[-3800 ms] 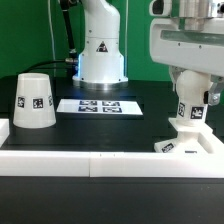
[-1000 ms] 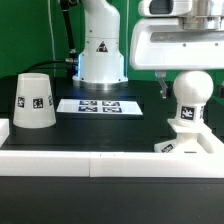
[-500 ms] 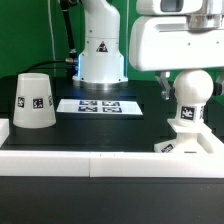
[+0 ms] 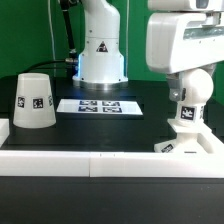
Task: Assemble lamp
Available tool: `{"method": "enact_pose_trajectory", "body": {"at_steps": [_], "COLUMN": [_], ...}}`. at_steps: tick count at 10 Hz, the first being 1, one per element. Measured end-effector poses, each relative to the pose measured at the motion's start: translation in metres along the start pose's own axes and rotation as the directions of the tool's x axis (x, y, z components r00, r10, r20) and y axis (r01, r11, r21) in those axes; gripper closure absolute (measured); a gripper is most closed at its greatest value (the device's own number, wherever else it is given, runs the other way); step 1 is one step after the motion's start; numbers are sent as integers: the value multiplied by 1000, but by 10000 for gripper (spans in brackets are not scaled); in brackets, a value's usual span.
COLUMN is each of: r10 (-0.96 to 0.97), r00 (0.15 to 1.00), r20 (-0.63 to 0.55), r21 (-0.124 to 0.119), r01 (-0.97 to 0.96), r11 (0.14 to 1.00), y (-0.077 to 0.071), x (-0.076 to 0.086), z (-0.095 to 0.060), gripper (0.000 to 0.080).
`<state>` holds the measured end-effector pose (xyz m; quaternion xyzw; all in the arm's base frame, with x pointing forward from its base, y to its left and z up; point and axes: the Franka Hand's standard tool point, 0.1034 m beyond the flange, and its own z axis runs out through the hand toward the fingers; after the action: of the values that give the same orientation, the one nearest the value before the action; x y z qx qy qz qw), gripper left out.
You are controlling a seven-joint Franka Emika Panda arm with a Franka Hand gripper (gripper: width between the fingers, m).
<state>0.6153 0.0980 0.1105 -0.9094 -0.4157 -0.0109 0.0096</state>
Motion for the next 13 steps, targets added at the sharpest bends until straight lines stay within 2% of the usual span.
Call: {"method": "enact_pose_trajectory", "body": {"at_steps": [2, 4, 6, 7, 10, 13], "r10": [-159, -259, -306, -304, -253, 104], "r00": [987, 965, 951, 951, 966, 994], "r20": [8, 34, 48, 48, 46, 34], "r21": [-7, -22, -23, -23, -25, -39], "r01": [159, 259, 307, 306, 255, -103], "r11": [987, 966, 951, 952, 967, 994], "y": [0, 0, 1, 1, 1, -1], "x": [0, 0, -2, -2, -2, -1], "z": [0, 0, 1, 1, 1, 1], "gripper": [101, 101, 101, 225, 223, 223]}}
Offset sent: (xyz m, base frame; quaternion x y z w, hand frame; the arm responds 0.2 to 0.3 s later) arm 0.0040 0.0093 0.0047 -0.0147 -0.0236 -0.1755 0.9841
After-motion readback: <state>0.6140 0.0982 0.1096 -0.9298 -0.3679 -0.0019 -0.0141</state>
